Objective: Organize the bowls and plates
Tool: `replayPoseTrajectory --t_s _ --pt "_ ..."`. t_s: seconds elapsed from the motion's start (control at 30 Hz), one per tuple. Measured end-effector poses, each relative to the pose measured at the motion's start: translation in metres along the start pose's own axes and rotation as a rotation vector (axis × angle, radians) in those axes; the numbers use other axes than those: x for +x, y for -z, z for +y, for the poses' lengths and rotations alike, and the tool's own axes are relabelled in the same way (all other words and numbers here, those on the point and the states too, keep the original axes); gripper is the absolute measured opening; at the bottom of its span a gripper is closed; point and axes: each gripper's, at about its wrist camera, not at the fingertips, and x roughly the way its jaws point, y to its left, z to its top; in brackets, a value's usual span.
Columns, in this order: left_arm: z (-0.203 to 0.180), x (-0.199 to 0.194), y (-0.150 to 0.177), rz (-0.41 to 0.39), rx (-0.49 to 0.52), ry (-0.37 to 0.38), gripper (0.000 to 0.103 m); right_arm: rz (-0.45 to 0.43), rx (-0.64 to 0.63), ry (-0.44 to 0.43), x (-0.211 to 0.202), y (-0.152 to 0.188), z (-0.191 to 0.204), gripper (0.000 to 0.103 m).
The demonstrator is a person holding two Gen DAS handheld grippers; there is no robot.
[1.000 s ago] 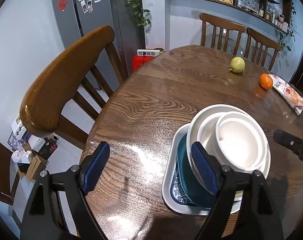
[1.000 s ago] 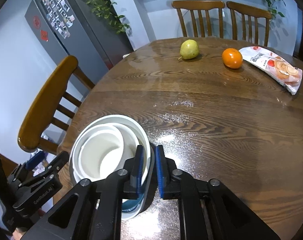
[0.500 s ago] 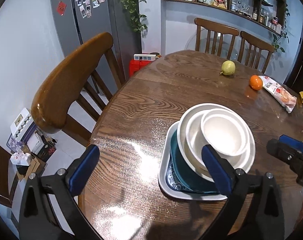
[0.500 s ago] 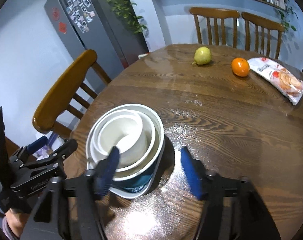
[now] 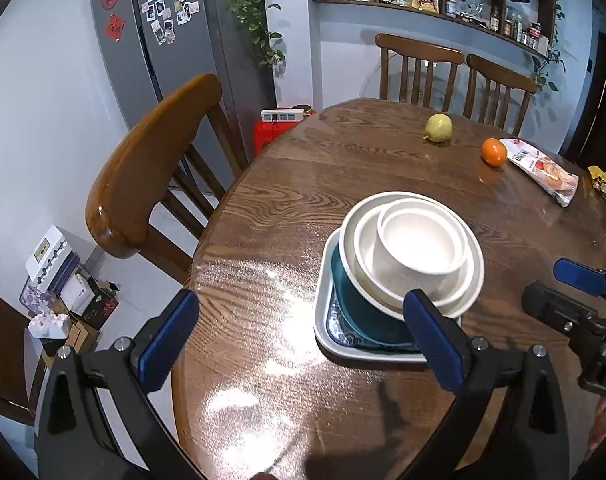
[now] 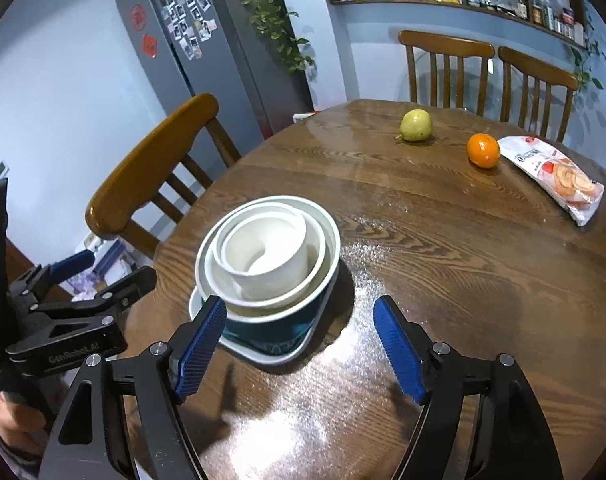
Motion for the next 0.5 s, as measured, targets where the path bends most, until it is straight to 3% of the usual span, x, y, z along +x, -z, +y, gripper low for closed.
replayPoseTrajectory --t_s 0.17,0.5 --pt "-0.002 -0.005 0.005 0.019 0.004 0.041 0.102 0.005 -0.009 -0.002 -0.004 0.005 0.004 0.077" --pt "-0.004 -0.019 0.018 0.009 0.026 0.038 0.102 0.021 -0.044 -0.002 -0.011 0.021 0.02 0.077"
